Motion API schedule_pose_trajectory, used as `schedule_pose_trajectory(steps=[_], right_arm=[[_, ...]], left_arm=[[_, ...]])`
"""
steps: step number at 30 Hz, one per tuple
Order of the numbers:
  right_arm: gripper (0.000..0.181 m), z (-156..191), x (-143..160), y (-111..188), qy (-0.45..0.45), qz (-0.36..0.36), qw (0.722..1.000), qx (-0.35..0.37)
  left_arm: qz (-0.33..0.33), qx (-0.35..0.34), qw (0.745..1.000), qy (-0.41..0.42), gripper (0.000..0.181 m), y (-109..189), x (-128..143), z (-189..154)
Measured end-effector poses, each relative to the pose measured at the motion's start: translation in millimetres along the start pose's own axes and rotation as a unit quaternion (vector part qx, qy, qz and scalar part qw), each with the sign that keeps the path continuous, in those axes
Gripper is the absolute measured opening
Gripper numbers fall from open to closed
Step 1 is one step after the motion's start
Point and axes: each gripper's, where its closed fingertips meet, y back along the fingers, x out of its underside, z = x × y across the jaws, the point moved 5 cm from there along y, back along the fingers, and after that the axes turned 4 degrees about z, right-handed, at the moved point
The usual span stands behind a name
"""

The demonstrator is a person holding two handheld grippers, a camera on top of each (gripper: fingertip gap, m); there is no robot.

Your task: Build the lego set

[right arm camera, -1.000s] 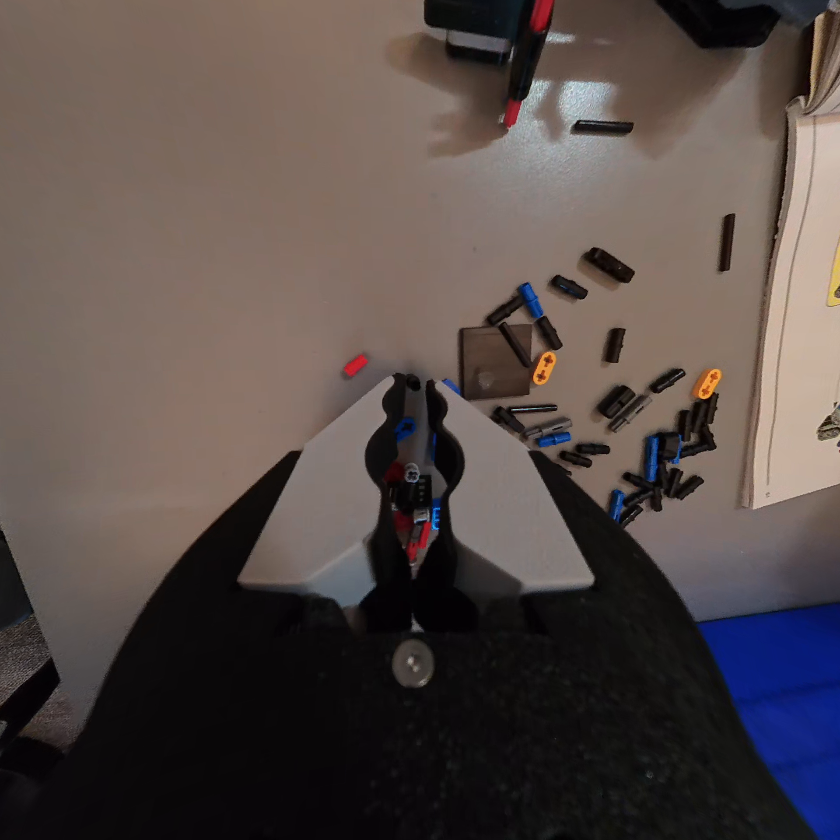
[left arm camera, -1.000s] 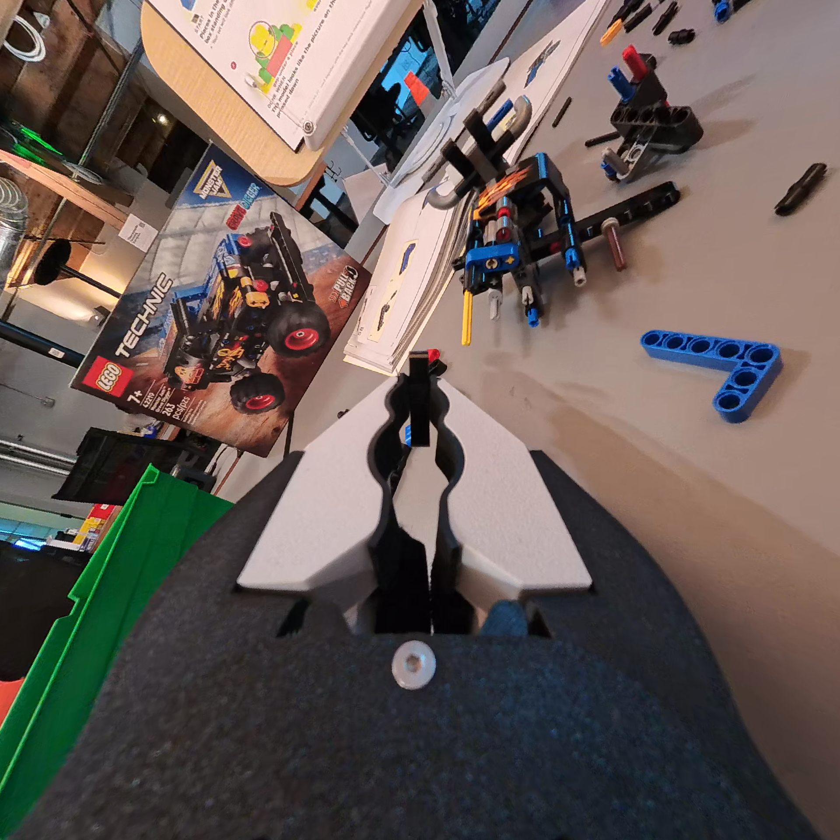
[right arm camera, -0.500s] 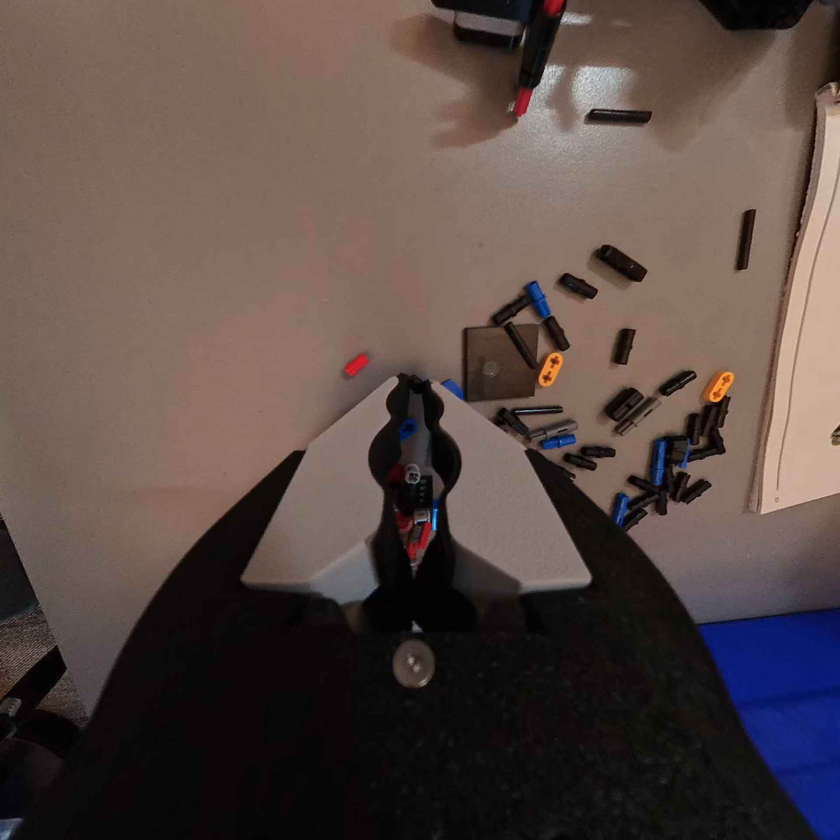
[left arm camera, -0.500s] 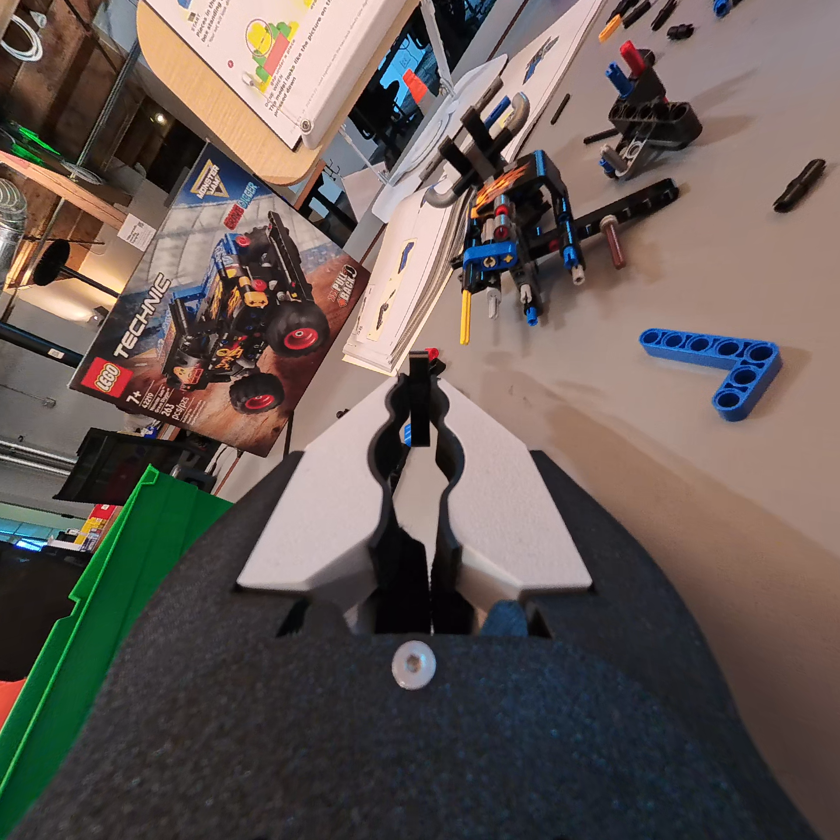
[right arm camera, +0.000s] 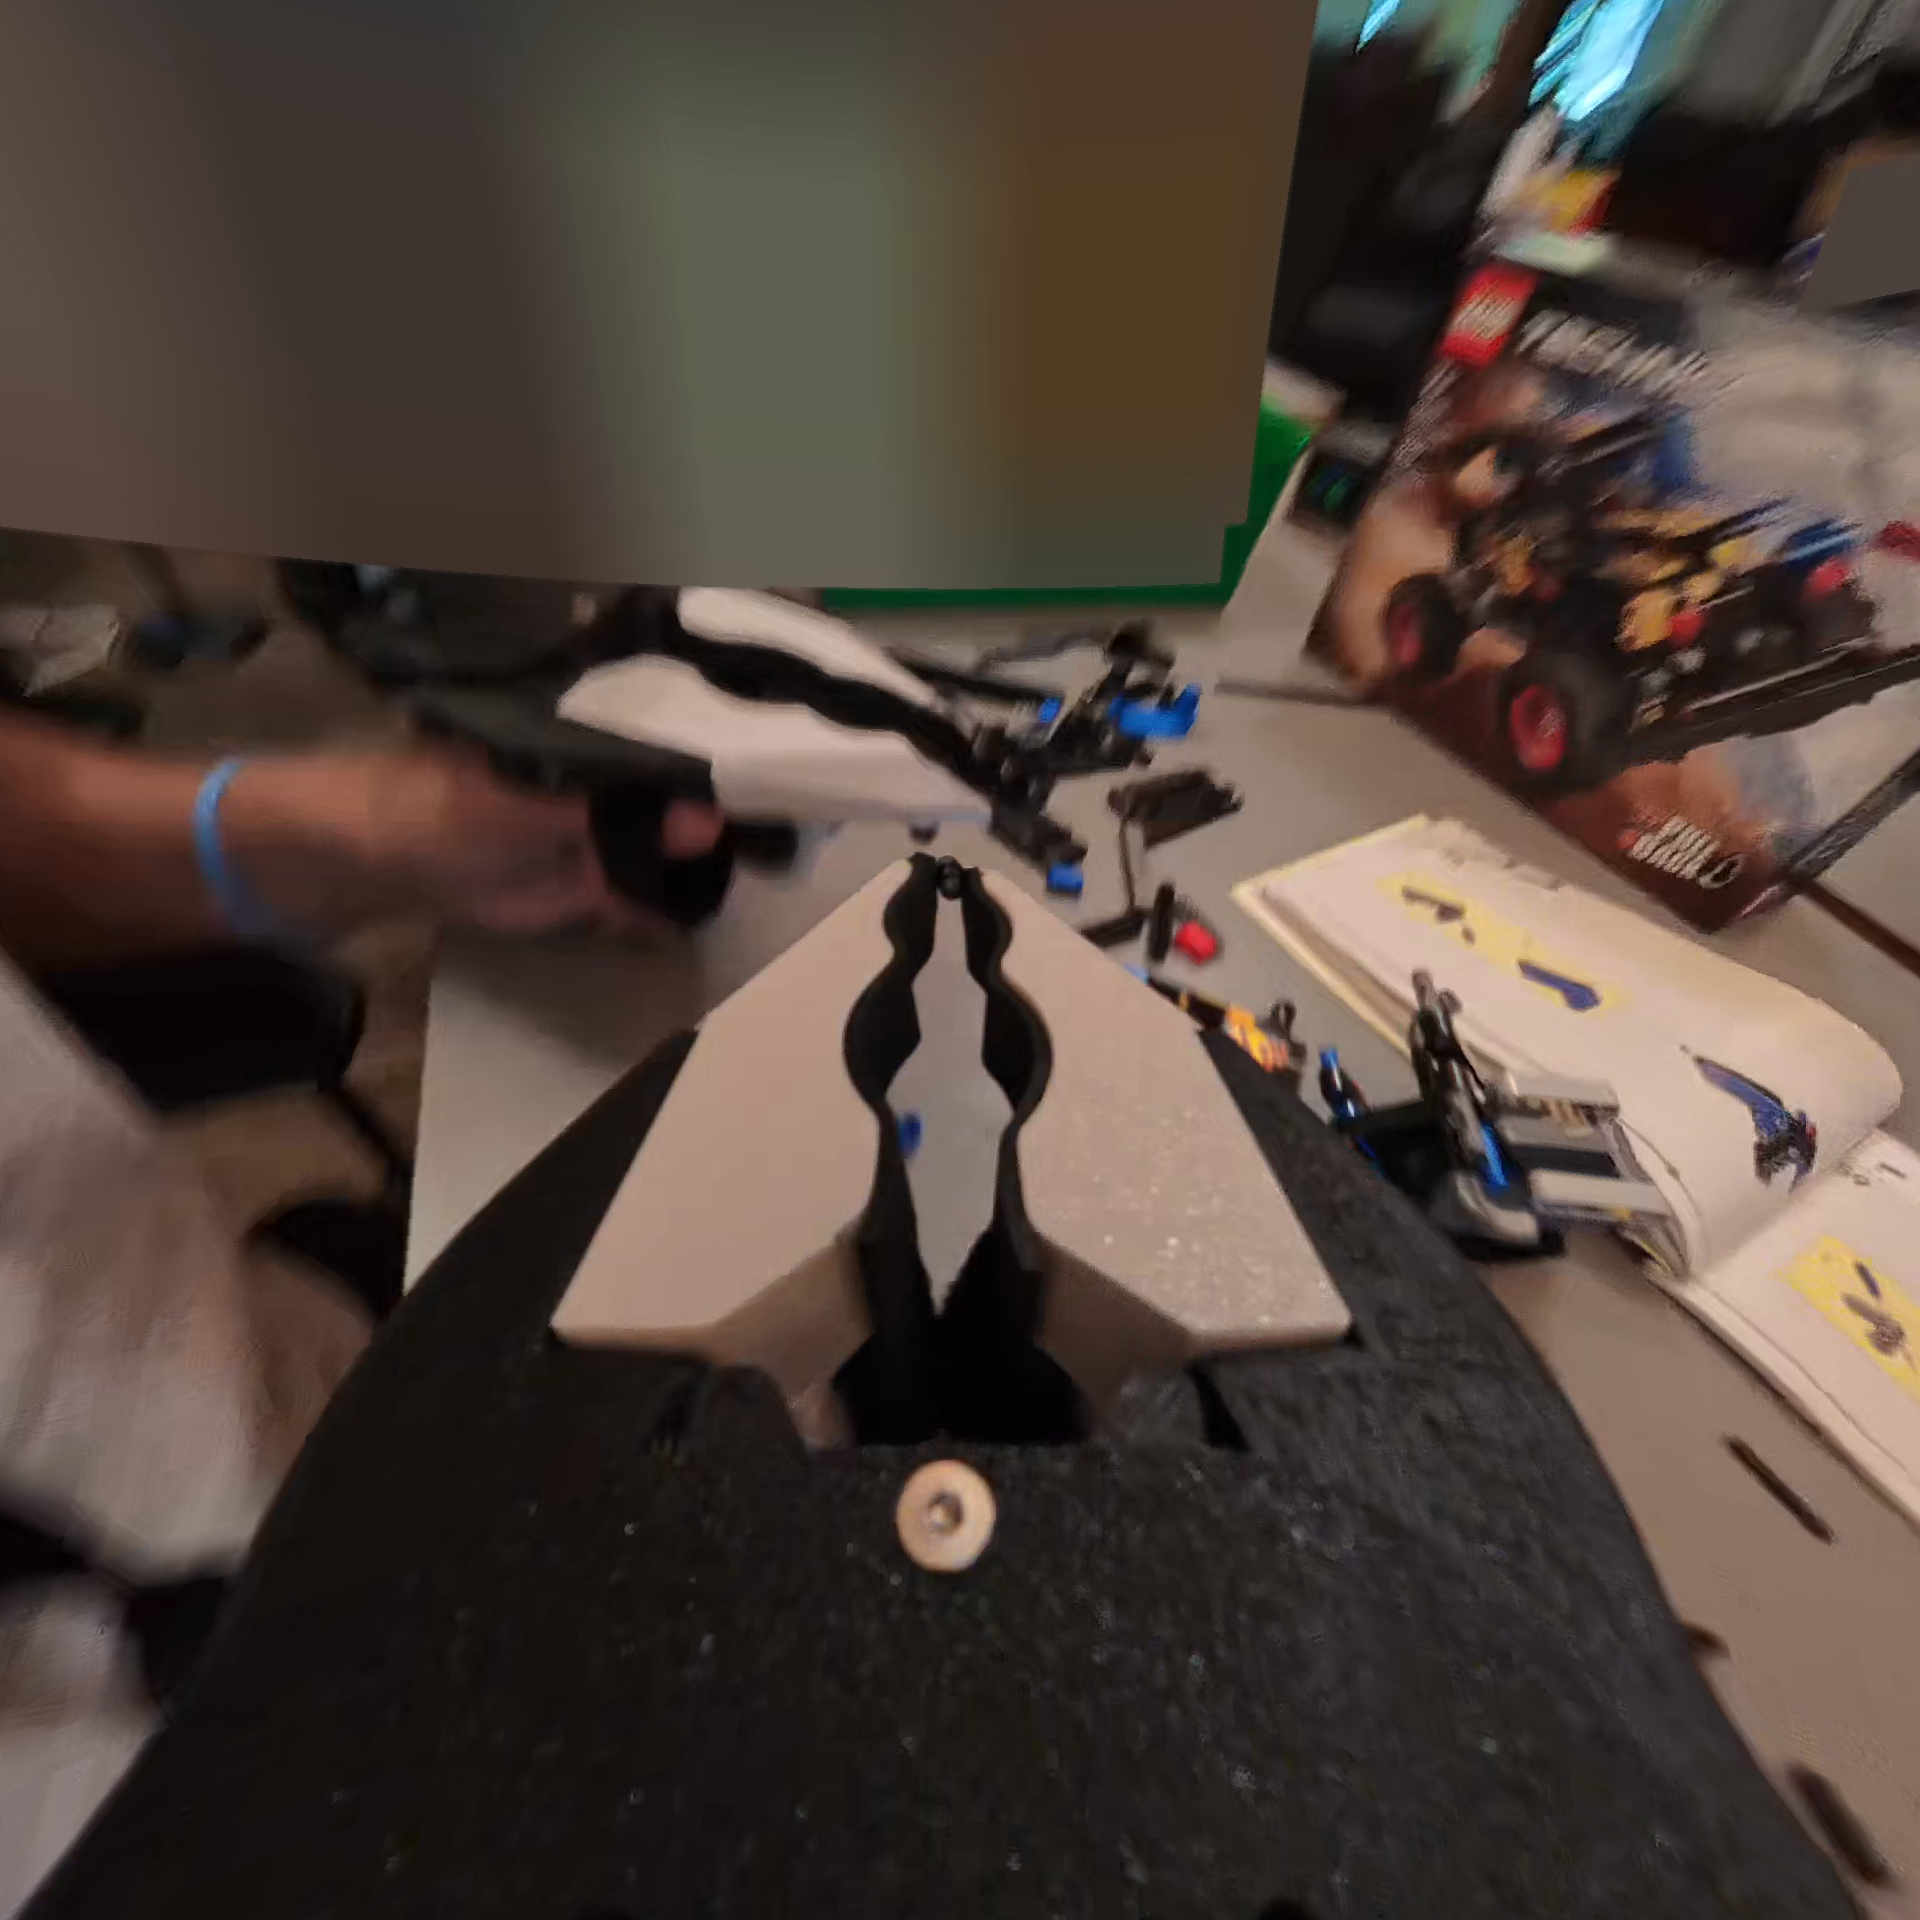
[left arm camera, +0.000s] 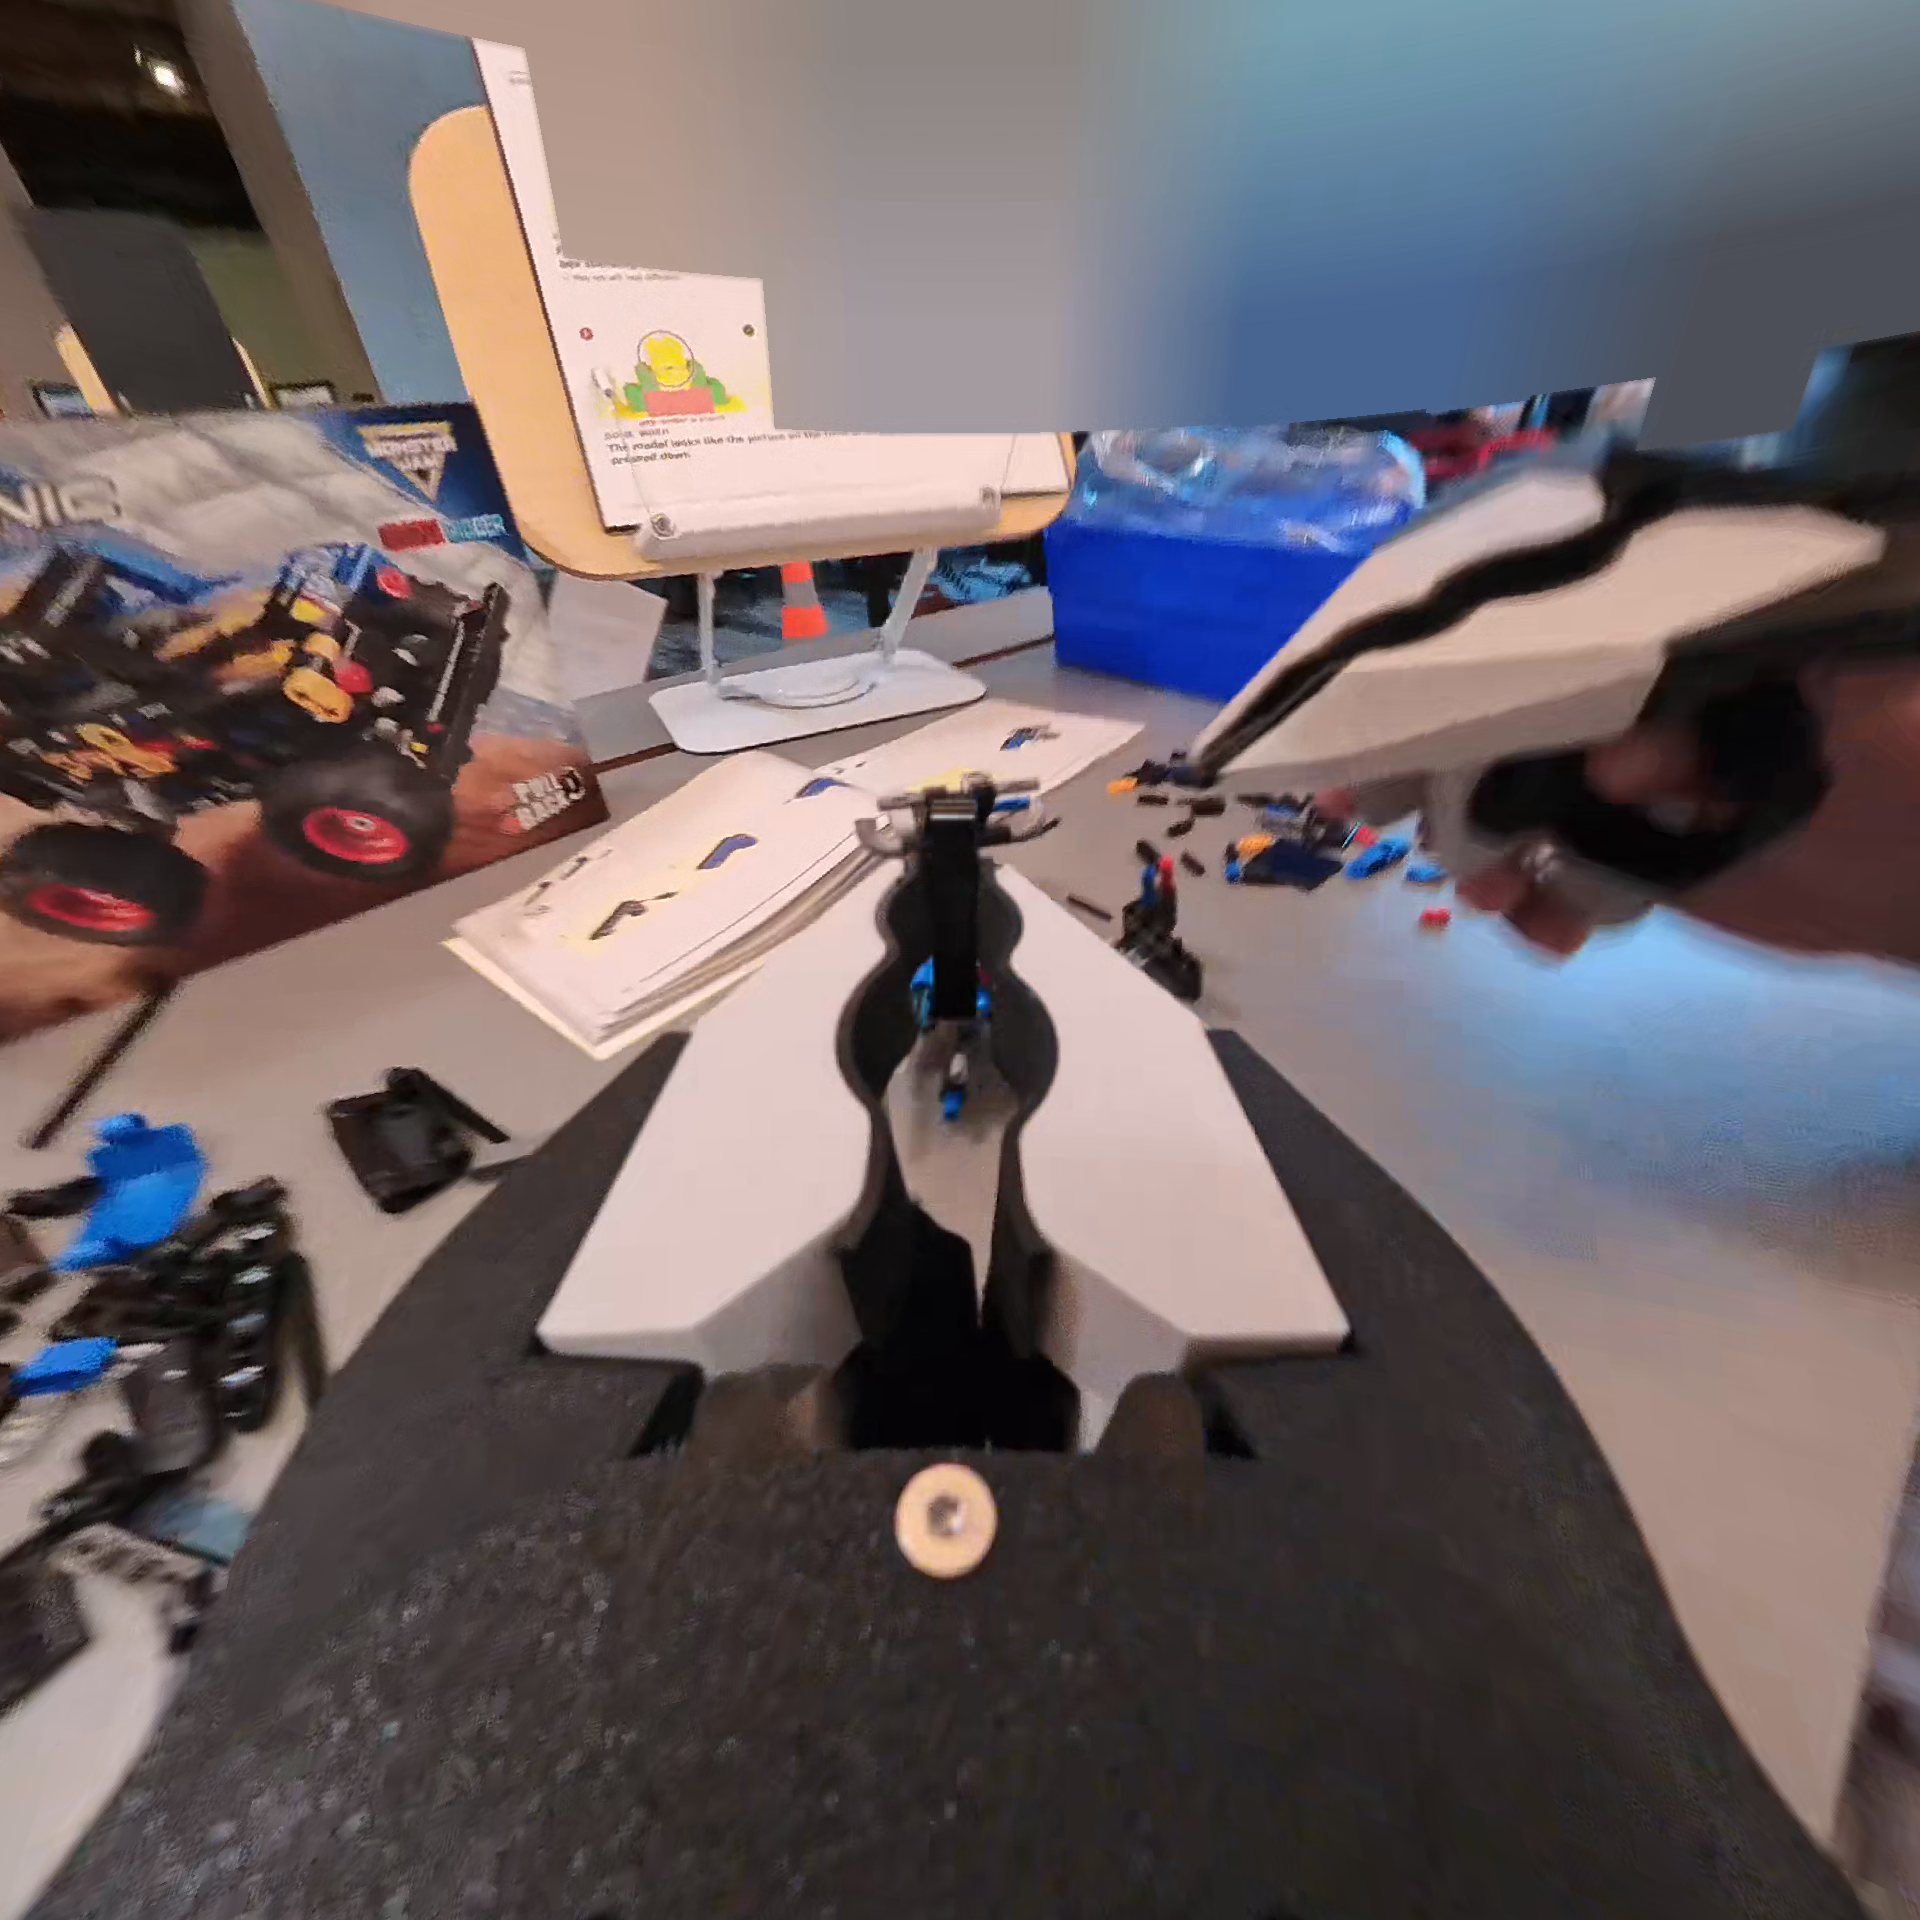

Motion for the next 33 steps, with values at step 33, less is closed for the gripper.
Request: schedule_pose_trajectory(steps=[33], right_arm=[[0.004,4,-7,-19,-0.107,-0.123,0.98,0.115]], left_arm=[[-0.036,-0.043,0.993,0.101,0.006,-9,-11,-25]])
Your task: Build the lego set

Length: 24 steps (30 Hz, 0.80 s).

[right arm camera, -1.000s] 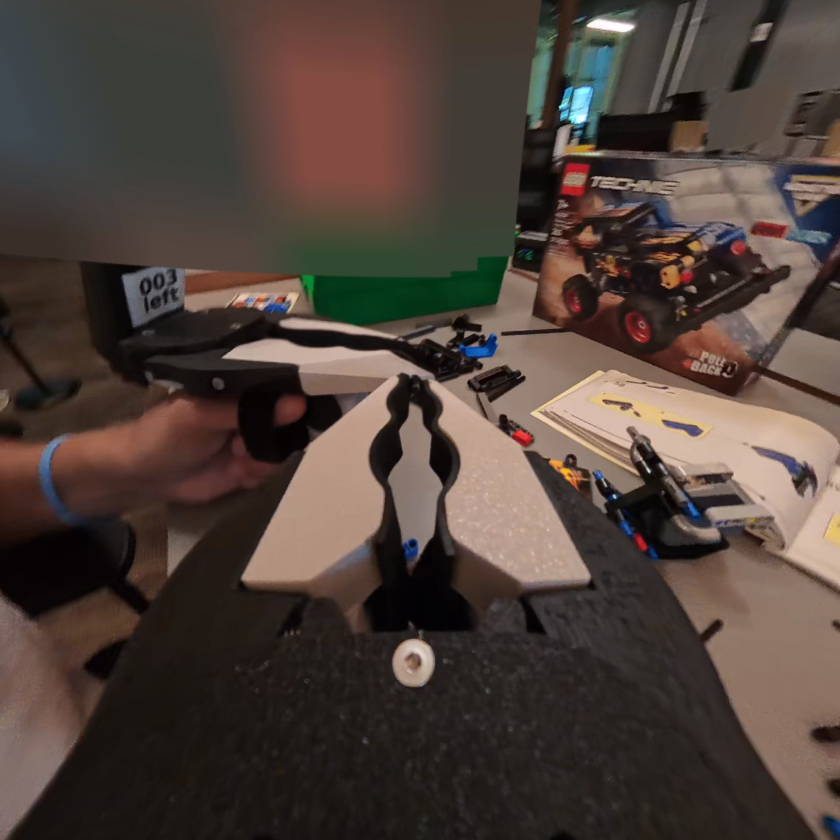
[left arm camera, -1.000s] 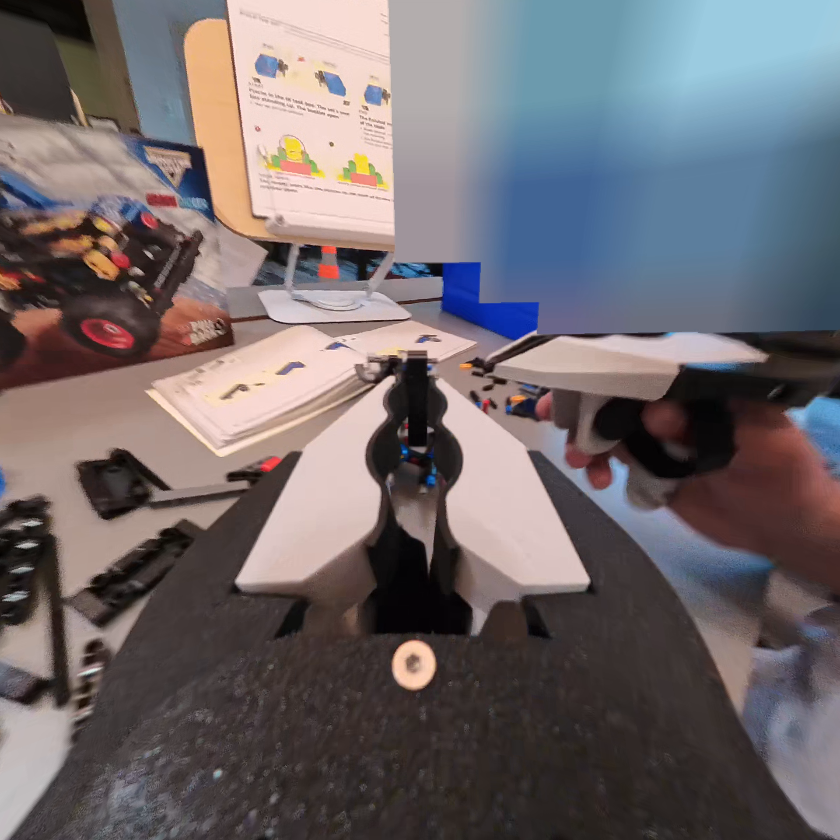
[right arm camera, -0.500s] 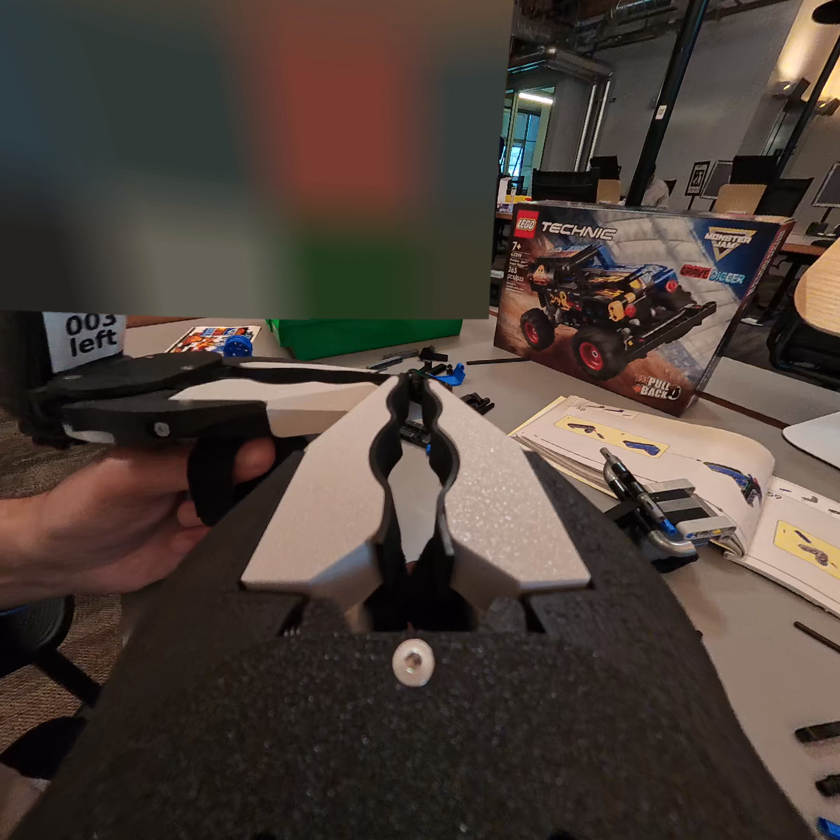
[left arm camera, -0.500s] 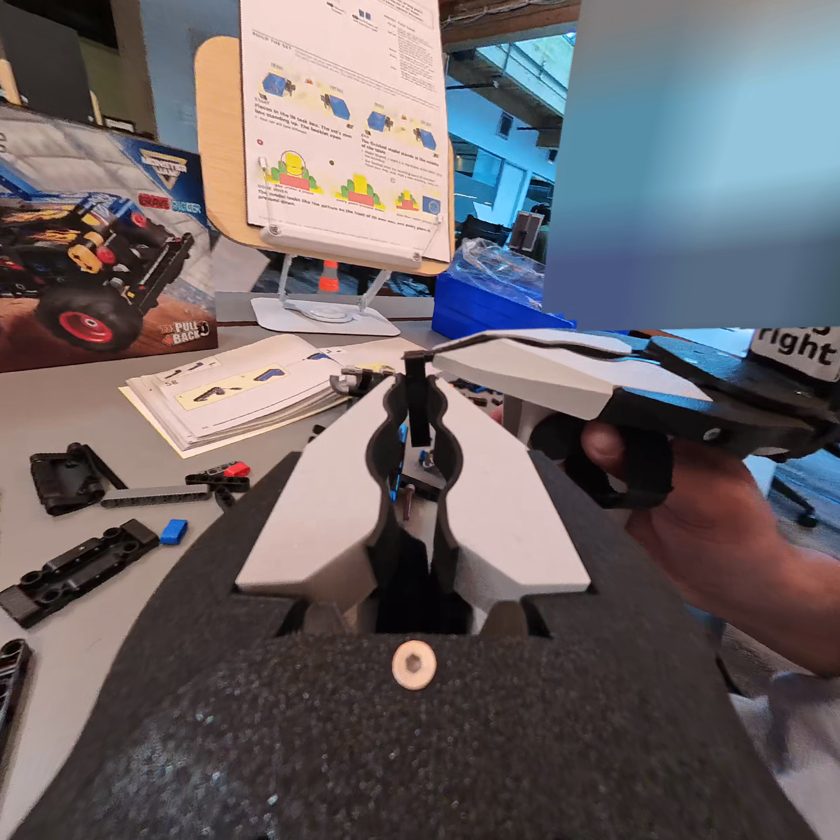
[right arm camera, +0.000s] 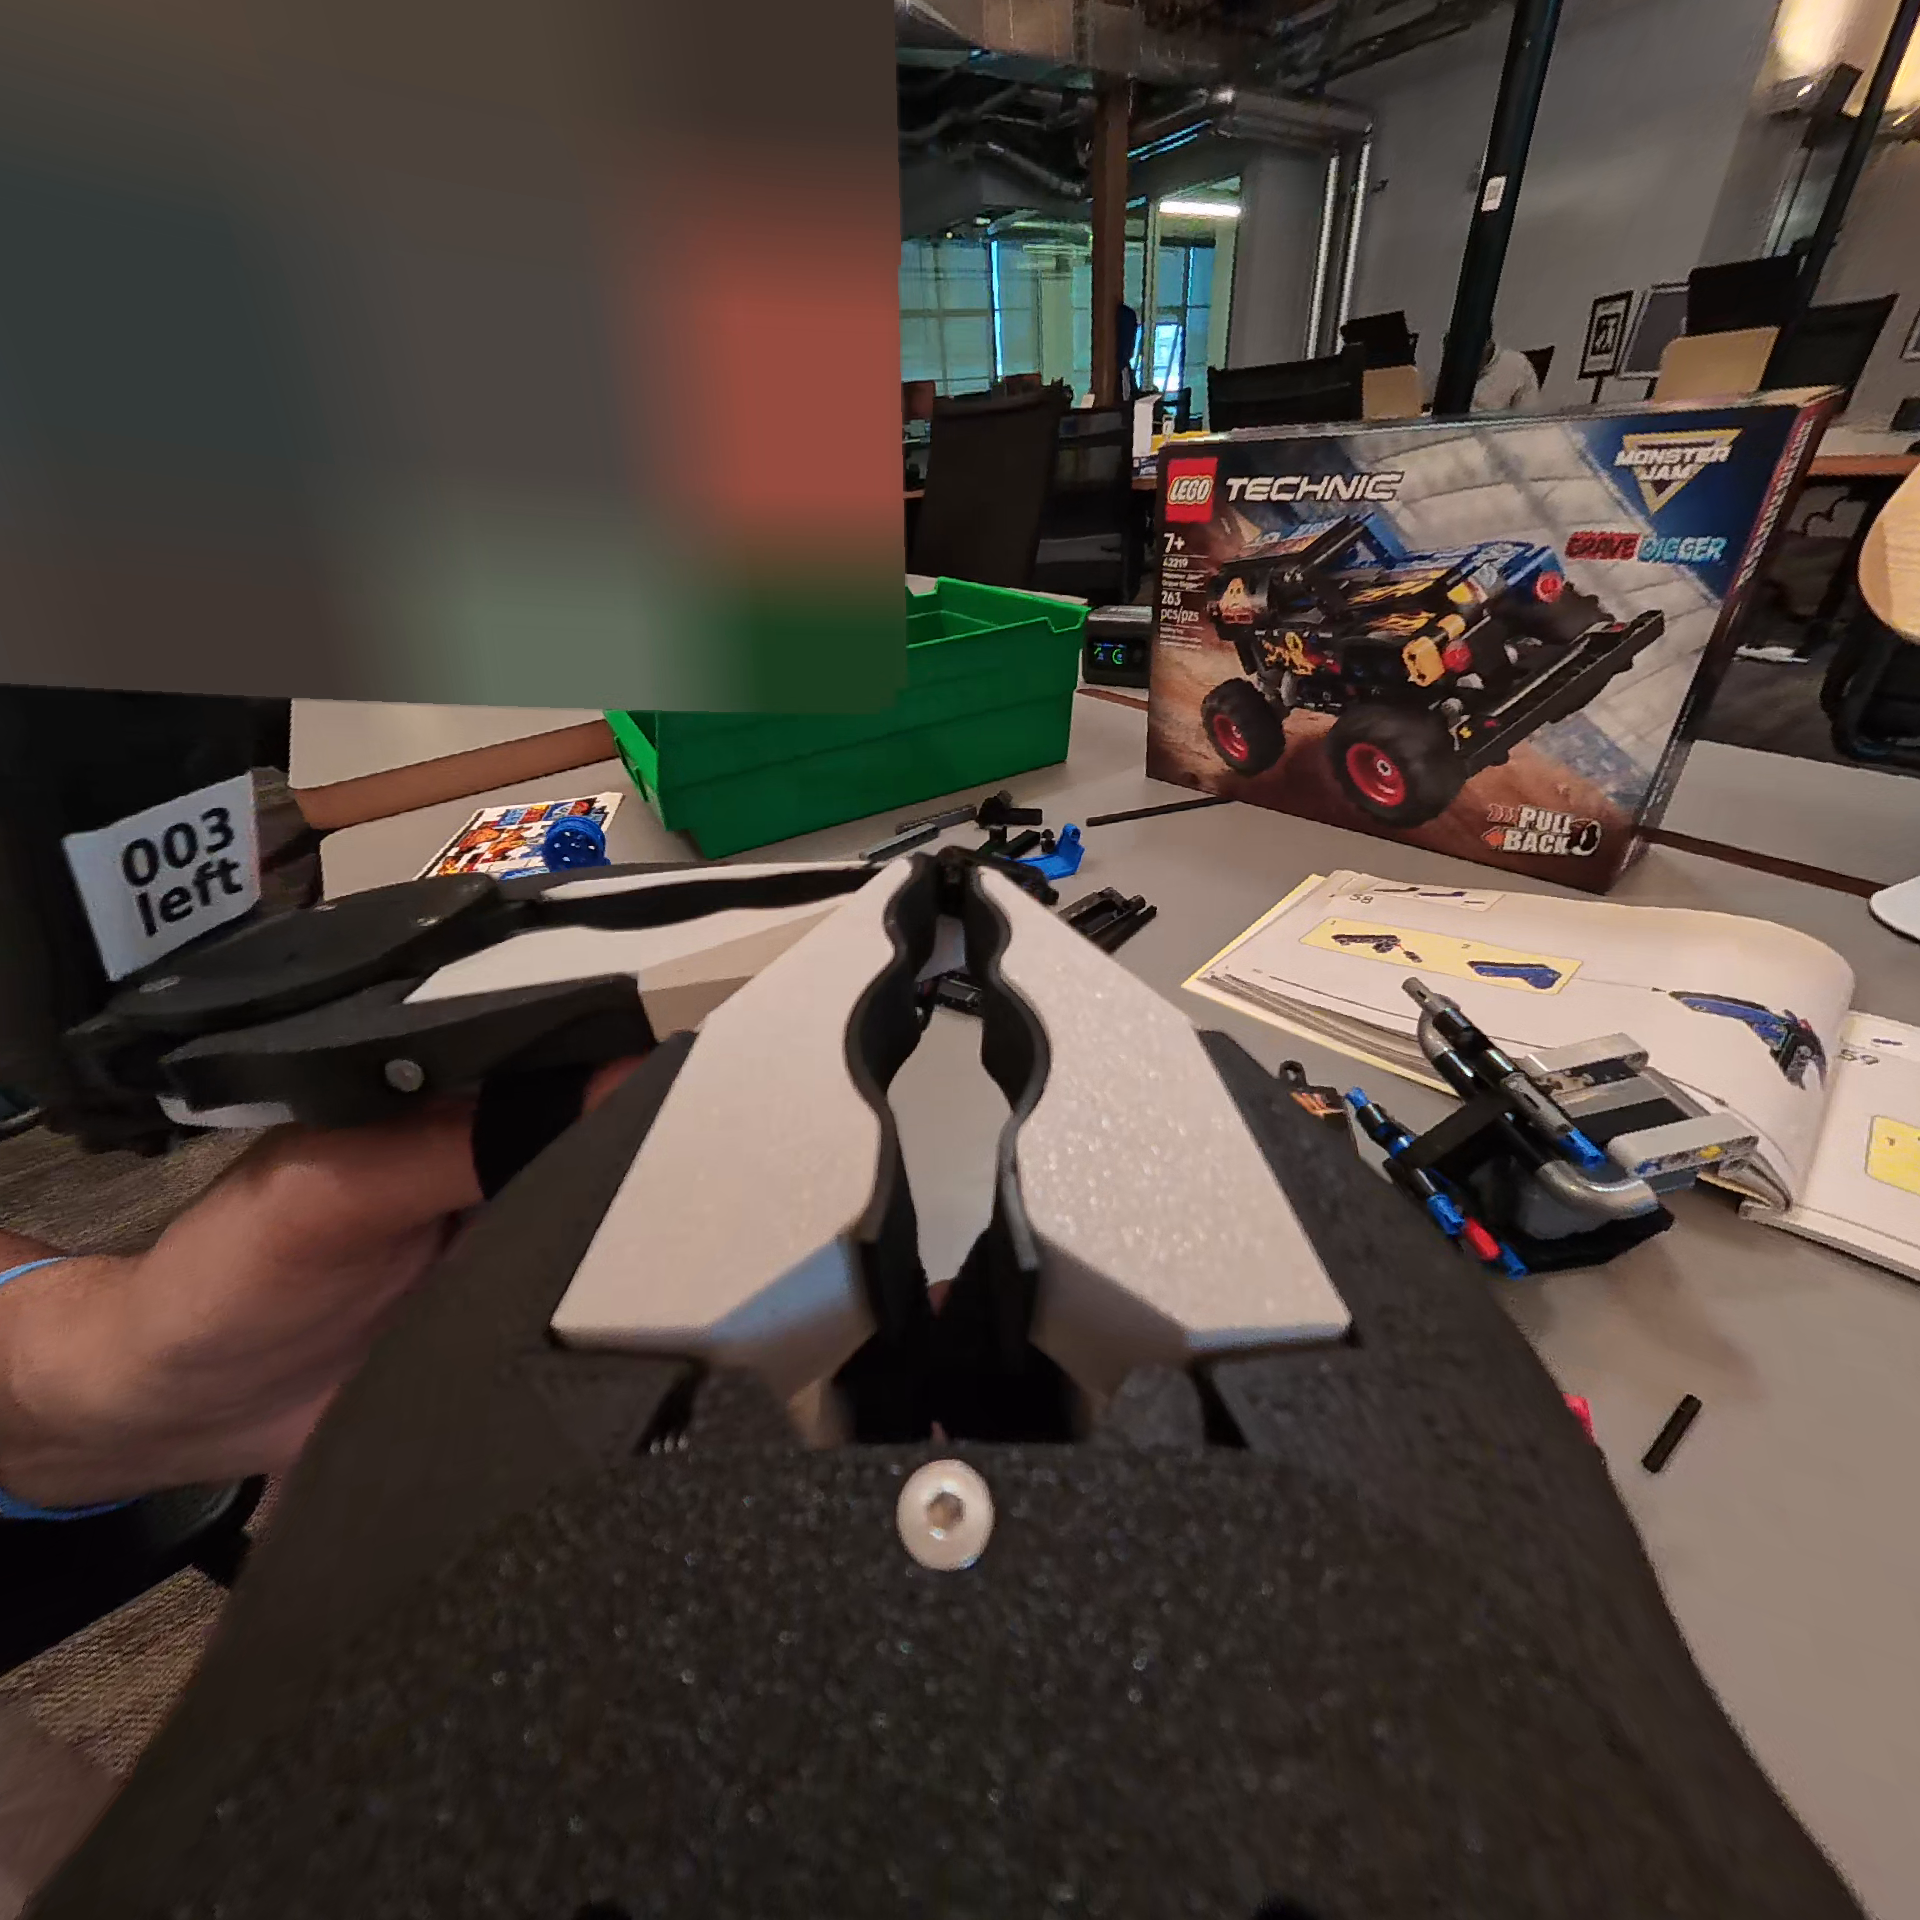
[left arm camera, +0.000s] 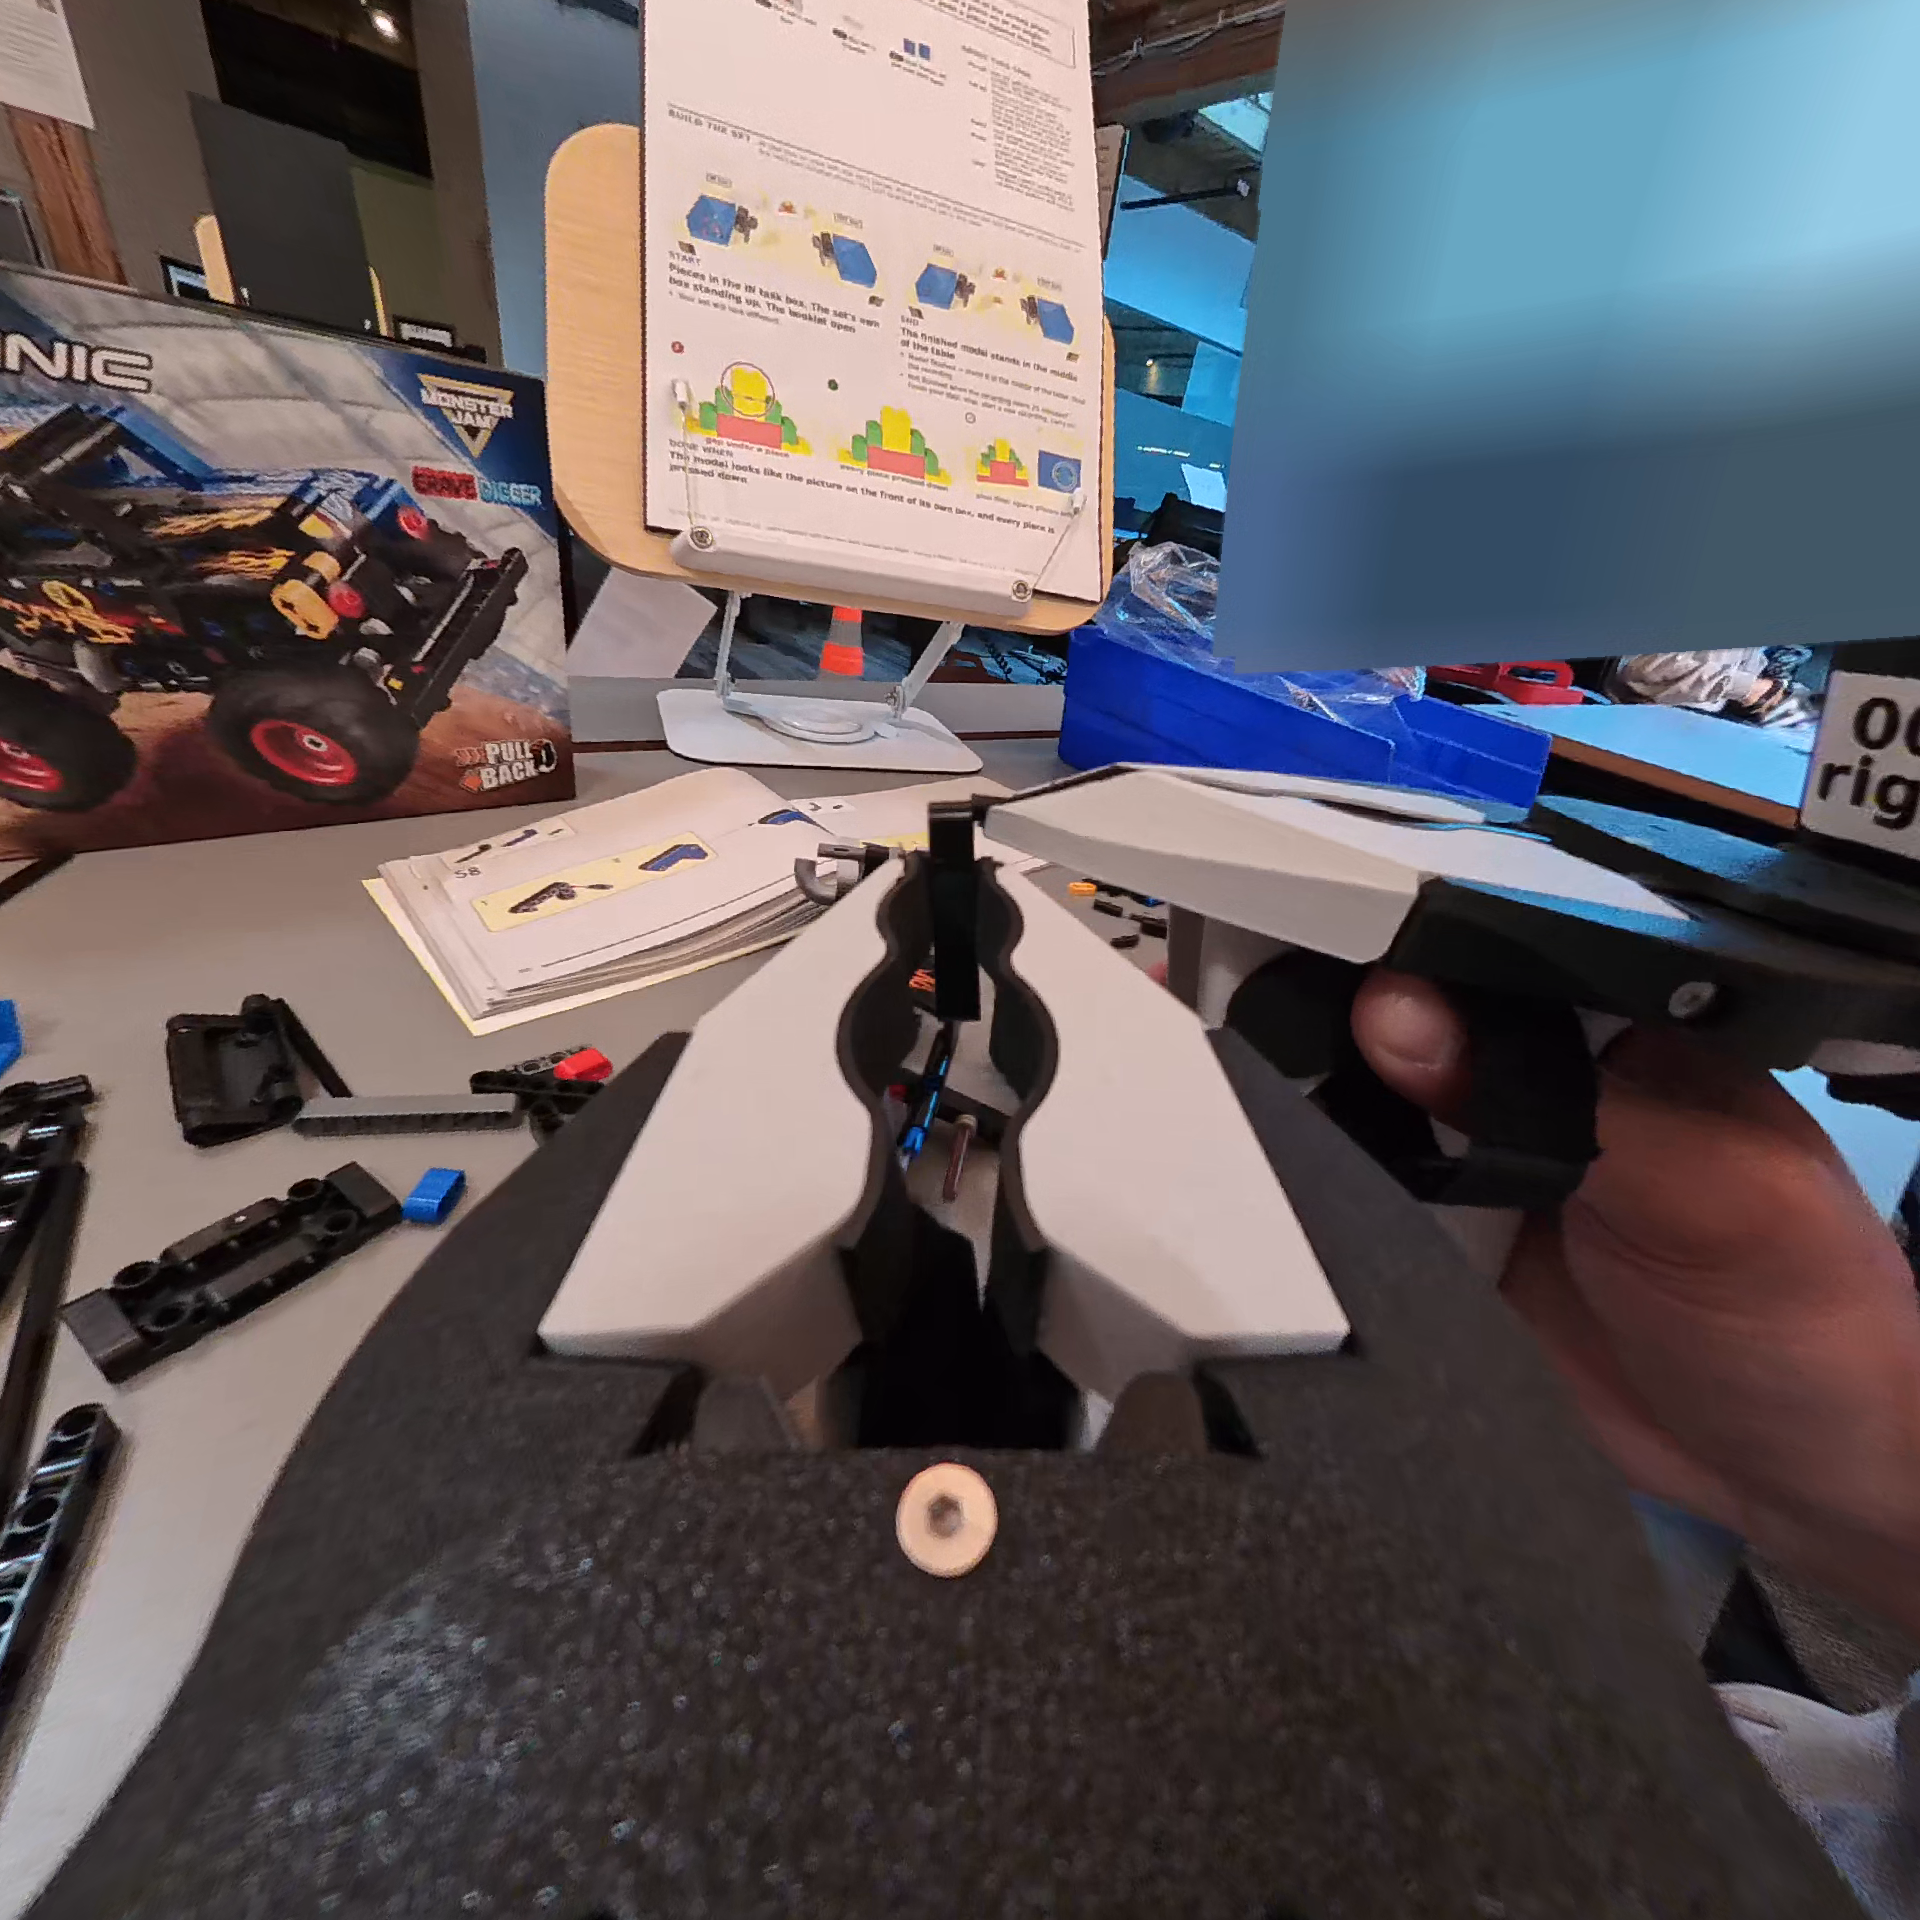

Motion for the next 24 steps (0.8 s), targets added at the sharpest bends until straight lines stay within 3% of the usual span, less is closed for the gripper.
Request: schedule_pose_trajectory(steps=[7,14,18,24], right_arm=[[0.004,-1,2,1,-0.005,0.015,1.0,-0.005],[0.004,-2,-1,5,0.001,0.02,1.0,-0.01],[0.004,-1,0,5,0.054,0.022,0.998,0.005],[0.003,1,-3,12,0.165,0.011,0.986,0.033]], left_arm=[[0.0,-0.008,0.999,-0.033,0.006,0,0,0],[-0.002,-0.015,0.993,-0.117,0.006,0,-1,-3],[0.01,-0.004,0.995,-0.098,0.006,0,3,-5],[0.015,0.091,0.995,0.046,0.006,-2,-1,-9]])
